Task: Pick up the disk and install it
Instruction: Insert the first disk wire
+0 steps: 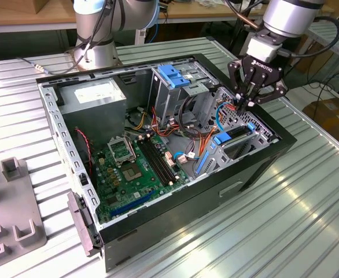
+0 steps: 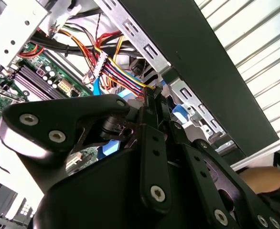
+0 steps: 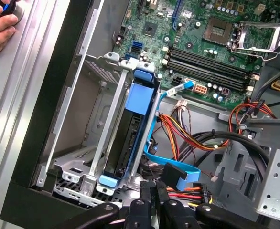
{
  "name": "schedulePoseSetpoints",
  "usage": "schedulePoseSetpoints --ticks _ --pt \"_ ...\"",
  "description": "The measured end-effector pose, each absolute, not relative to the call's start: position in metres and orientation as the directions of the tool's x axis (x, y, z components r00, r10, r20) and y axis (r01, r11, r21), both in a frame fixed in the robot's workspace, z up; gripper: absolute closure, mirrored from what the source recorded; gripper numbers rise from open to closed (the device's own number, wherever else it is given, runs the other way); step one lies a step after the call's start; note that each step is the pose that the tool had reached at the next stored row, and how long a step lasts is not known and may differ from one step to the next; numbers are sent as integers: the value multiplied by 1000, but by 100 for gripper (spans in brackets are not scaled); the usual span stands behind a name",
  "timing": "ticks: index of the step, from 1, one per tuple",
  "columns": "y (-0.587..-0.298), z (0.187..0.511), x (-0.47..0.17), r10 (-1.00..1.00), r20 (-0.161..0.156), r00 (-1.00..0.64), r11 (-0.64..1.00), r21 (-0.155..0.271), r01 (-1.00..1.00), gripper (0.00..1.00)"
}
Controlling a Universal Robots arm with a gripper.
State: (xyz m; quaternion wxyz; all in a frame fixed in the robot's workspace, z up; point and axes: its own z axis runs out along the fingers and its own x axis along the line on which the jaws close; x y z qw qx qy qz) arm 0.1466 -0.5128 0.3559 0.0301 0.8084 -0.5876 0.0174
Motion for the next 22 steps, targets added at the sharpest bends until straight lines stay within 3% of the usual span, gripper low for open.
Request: schedulePoseSetpoints --ticks 22 --pt "-516 354 145 -955 64 288 -287 28 -957 83"
